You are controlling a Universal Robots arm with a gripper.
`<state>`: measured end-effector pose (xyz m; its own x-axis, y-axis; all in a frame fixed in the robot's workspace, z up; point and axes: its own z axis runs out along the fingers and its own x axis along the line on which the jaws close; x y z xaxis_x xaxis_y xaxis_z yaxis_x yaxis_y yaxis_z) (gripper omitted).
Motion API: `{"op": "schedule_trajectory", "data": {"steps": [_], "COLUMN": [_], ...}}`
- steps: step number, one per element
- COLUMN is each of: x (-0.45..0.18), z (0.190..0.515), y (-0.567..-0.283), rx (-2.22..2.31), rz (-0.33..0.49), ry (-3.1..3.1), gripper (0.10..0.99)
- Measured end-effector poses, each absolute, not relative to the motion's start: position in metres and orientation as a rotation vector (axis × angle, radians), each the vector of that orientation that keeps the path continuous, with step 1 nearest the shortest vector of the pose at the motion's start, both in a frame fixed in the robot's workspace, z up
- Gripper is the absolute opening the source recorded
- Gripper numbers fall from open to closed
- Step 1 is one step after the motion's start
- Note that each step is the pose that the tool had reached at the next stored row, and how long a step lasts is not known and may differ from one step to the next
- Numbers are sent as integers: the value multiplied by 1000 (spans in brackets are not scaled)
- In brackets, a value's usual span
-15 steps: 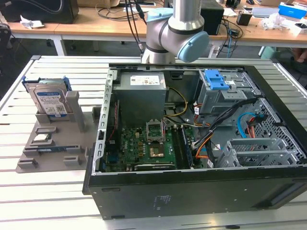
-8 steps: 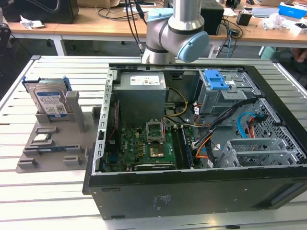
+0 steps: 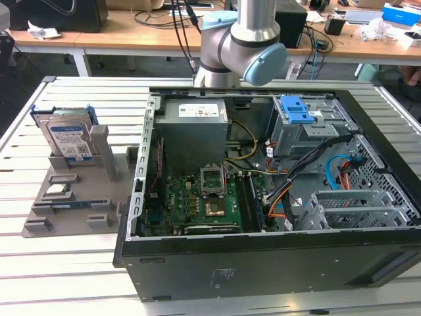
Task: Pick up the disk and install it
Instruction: 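Pick up the disk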
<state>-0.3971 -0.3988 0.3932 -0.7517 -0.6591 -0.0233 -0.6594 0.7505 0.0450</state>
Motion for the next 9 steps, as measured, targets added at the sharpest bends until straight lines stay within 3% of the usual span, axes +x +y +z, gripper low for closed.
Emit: {"op": "schedule_trajectory", "data": {"steps": [9], "x": [-397], "z": [393], "y": [-399], "rx": [-1285], "rz": [79], "ry": [2862], "gripper": [102]}}
